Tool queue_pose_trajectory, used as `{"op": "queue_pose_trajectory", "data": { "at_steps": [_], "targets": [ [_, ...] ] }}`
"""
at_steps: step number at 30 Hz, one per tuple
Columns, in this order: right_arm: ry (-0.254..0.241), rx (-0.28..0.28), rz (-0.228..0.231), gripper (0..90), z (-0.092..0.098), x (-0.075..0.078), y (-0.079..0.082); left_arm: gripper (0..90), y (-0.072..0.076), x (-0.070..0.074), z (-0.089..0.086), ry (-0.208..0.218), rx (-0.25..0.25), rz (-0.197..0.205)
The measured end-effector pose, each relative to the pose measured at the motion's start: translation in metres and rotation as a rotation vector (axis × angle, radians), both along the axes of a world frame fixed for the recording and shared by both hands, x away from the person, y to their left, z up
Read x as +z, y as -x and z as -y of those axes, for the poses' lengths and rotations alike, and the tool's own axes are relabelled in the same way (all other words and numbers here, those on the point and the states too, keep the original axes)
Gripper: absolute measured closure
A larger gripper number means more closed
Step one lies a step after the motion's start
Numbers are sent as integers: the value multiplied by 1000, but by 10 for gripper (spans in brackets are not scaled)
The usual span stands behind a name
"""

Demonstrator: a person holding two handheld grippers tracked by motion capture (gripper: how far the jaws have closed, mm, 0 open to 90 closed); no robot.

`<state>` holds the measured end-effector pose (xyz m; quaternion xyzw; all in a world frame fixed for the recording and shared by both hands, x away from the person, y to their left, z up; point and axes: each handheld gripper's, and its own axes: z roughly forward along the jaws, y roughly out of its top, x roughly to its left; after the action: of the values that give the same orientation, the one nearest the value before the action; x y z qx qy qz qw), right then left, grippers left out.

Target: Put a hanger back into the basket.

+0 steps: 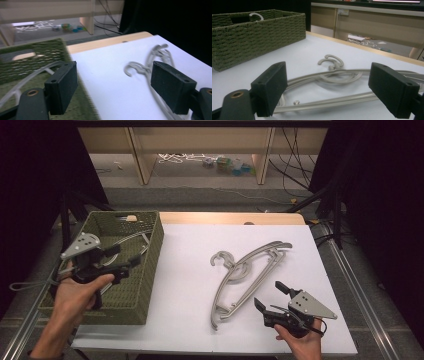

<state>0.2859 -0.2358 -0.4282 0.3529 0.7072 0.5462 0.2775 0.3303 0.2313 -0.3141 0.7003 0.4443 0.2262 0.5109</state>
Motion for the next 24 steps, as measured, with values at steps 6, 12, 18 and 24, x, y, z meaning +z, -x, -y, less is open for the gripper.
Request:
{"op": "queue_pose_trajectory", "data": {
  "at_steps": [6,12,18,24],
  "targets": [
    [-3,6,5,160,-1,0,0,185,11,-13,34,32,-74,-10],
    [-21,19,-4,159,1,-1,-1,184,11,-24,66,1,-130,-34],
    [-19,18,-6,158,1,-1,-1,190,12,-33,92,20,-161,-35],
    [-2,7,-16,159,1,0,1,189,14,-41,108,-1,-189,-48]
  ]
}}
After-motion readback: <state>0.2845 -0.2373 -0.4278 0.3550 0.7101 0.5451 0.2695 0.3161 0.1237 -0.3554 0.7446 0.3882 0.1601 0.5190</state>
